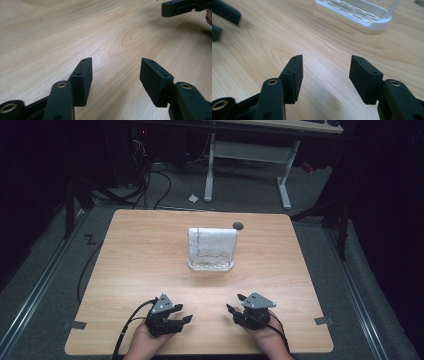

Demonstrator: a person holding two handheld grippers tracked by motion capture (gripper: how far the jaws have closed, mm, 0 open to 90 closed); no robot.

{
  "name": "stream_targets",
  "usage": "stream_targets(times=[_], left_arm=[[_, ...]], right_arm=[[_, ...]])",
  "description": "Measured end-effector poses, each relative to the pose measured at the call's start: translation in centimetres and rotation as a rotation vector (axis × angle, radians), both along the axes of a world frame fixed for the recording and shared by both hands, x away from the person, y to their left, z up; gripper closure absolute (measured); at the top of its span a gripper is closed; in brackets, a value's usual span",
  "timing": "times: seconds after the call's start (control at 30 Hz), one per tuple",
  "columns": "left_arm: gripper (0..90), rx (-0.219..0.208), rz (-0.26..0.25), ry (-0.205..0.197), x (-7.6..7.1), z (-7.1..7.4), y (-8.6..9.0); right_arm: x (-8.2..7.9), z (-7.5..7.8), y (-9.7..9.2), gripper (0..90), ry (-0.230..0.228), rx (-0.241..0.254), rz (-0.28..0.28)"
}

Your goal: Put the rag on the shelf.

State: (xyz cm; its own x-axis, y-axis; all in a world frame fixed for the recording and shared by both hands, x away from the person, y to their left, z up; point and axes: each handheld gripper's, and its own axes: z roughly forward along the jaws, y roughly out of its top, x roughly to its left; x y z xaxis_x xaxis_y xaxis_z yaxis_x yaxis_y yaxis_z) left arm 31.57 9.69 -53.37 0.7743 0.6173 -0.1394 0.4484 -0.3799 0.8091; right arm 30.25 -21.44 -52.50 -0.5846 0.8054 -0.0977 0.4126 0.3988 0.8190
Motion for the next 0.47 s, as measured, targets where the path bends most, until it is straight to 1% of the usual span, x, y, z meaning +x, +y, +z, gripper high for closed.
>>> stream_targets(times=[0.03,0.07,0.1,0.17,0.23,0.27,0.3,0.37,0.47], left_arm=[[43.0,0.009,0.000,-0.002,0.1,0.0,0.0],[43.0,0.003,0.003,-0.004,0.2,0.0,0.1],[43.1,0.003,0.003,-0.004,0.2,0.0,0.1],[43.1,-0.003,0.013,0.002,1.0,-0.3,0.2],[43.1,-0.001,0.019,0.007,1.2,-0.4,0.3],[43.1,0.000,0.021,0.012,1.4,-0.5,0.4],[43.1,0.000,0.022,0.013,1.3,-0.5,0.4],[43.1,0.006,0.018,0.016,1.3,-0.6,0.4],[43.0,0.012,0.016,0.013,1.2,-0.6,0.4]], right_arm=[[0.1,-0.1,-0.2,46.3,0.020,0.021,-0.013],[0.3,-0.2,-0.4,45.6,0.041,0.042,-0.023],[0.3,-0.2,-0.4,45.6,0.041,0.042,-0.023],[0.9,-0.3,-0.5,45.0,0.024,0.023,-0.022],[1.1,-0.4,-0.6,45.0,0.028,0.022,-0.023],[1.4,-0.6,-0.9,45.0,0.048,0.044,-0.029],[1.5,-0.7,-1.0,45.0,0.058,0.048,-0.034],[1.6,-0.8,-1.2,45.0,0.058,0.039,-0.035],[1.7,-0.7,-1.4,44.9,0.055,0.043,-0.037]])
